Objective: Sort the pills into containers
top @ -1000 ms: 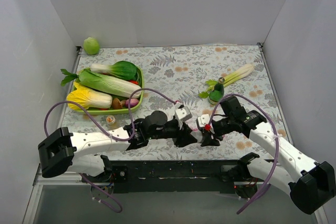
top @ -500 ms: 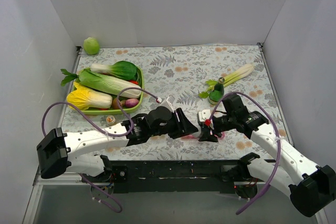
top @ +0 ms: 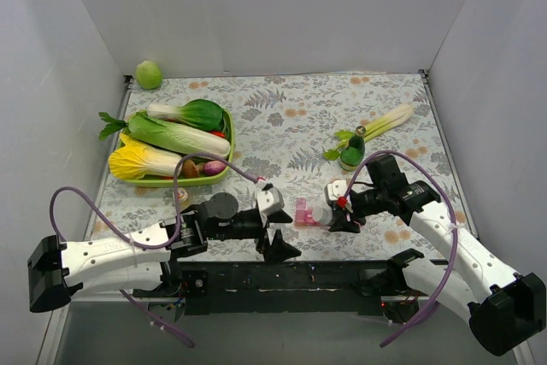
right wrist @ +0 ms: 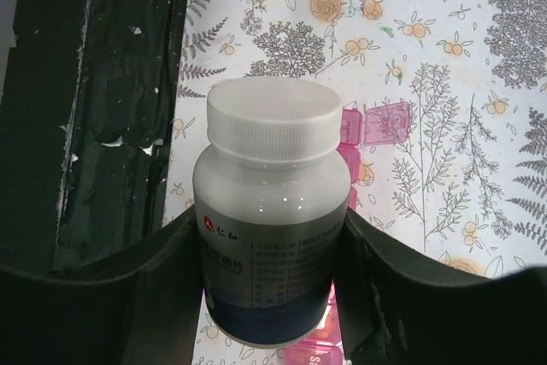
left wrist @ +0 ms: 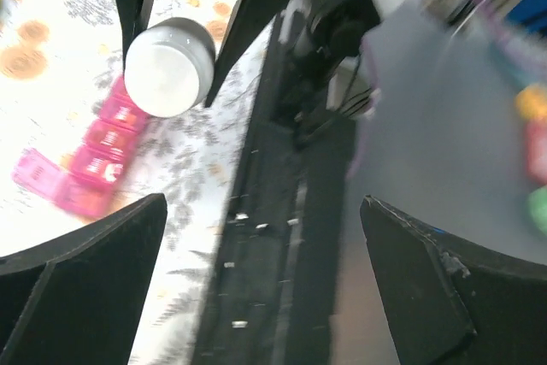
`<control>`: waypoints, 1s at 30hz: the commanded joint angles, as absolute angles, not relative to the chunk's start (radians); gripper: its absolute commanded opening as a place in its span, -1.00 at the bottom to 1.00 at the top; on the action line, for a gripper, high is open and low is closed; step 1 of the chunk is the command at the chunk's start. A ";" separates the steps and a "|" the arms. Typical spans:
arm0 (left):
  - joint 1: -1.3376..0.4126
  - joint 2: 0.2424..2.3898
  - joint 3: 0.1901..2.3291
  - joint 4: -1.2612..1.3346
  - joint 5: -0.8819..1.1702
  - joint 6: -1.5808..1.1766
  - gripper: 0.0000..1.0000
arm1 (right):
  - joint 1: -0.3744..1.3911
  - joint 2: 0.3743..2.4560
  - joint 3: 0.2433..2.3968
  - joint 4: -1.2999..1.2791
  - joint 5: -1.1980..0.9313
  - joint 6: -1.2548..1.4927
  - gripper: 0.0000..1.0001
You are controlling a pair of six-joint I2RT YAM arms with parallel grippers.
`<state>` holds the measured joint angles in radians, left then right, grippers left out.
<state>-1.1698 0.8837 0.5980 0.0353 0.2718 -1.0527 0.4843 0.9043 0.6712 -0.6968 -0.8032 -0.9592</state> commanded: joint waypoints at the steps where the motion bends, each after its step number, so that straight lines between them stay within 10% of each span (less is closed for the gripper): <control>1: -1.207 0.945 0.541 0.191 0.207 -0.444 0.96 | 0.482 0.904 0.687 -0.749 -0.862 -1.015 -0.91; 19: -1.210 1.255 0.681 0.396 0.225 -0.457 0.69 | 0.477 0.893 0.666 -0.735 -0.879 -1.022 -0.91; 26: -1.209 1.298 0.690 0.422 0.241 -0.535 -0.08 | 0.479 0.888 0.664 -0.738 -0.881 -1.022 -0.91; 30: -1.209 1.301 0.707 0.353 0.209 -0.613 -1.00 | 0.479 0.882 0.661 -0.736 -0.871 -1.012 -0.91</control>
<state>-1.2026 1.3060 0.6617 0.3878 0.2169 -0.5251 0.4831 0.9016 0.6609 -0.7544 -0.8406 -1.0157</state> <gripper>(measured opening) 0.301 0.599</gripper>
